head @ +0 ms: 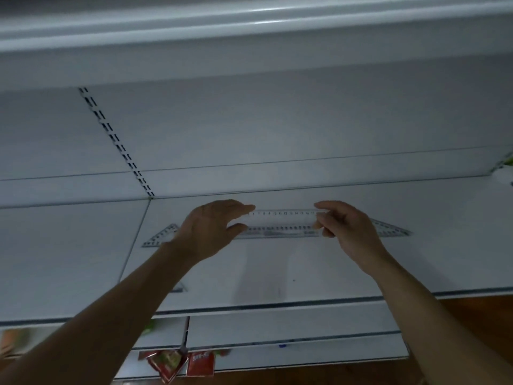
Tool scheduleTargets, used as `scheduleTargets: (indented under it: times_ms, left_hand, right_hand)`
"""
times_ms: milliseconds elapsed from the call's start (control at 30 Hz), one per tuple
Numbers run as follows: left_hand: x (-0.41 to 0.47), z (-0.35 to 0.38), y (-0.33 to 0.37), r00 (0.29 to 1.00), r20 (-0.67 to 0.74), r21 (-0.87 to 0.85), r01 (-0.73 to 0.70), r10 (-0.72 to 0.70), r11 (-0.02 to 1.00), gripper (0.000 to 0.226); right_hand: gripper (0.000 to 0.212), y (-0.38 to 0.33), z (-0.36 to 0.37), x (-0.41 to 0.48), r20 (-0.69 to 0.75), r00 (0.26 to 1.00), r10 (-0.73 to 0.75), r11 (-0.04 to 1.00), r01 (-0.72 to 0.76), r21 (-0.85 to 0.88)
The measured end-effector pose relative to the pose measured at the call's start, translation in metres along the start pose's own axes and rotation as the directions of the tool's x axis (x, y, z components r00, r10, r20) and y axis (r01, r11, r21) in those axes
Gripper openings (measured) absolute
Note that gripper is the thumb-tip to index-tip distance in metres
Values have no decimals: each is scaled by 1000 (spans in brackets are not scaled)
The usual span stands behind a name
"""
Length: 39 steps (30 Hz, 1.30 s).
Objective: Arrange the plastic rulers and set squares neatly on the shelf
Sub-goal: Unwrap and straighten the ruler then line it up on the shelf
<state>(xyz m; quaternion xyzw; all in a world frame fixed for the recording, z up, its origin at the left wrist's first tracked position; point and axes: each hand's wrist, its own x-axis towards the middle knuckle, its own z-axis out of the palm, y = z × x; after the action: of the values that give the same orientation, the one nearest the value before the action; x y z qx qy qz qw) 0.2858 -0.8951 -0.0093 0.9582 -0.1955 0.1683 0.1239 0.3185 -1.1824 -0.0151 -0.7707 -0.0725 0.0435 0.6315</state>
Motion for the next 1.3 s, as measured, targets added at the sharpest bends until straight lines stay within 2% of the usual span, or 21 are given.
scheduleTargets:
  times_ms: [100, 167, 233, 400, 433, 567, 767, 900, 1300]
  left_hand:
    - [-10, 5, 3, 998, 24, -106, 53, -50, 993, 40]
    - [-19, 11, 7, 998, 30, -130, 56, -53, 990, 41]
    - [-28, 14, 11, 997, 46, -121, 60, -54, 991, 45]
    - [-51, 25, 19, 994, 102, -124, 61, -49, 990, 44]
    - [-55, 27, 21, 994, 99, -131, 55, -42, 990, 42]
    - [-67, 39, 27, 996, 82, -136, 33, -22, 990, 37]
    - [-79, 49, 35, 997, 43, -199, 66, -59, 978, 35]
    - [-89, 54, 42, 996, 28, -252, 88, -83, 964, 36]
    - [-93, 61, 46, 997, -12, -200, 68, -72, 977, 33]
  right_hand:
    - [20, 7, -7, -3, 40, 981, -192, 931, 195, -308]
    - [19, 16, -11, -8, 142, 933, -330, 833, 359, -421]
    - [27, 26, -13, -12, 258, 874, -413, 712, 486, -506]
    - [34, 52, -13, -24, 350, 773, -529, 446, 604, -660]
    - [34, 57, -12, -27, 354, 769, -532, 439, 608, -662]
    - [38, 68, -9, -37, 341, 795, -501, 521, 592, -614]
    - [30, 69, -8, -40, 367, 826, -428, 564, 561, -606]
    - [30, 70, -9, -41, 369, 828, -423, 560, 559, -612]
    - [32, 73, -9, -41, 359, 826, -434, 572, 561, -599]
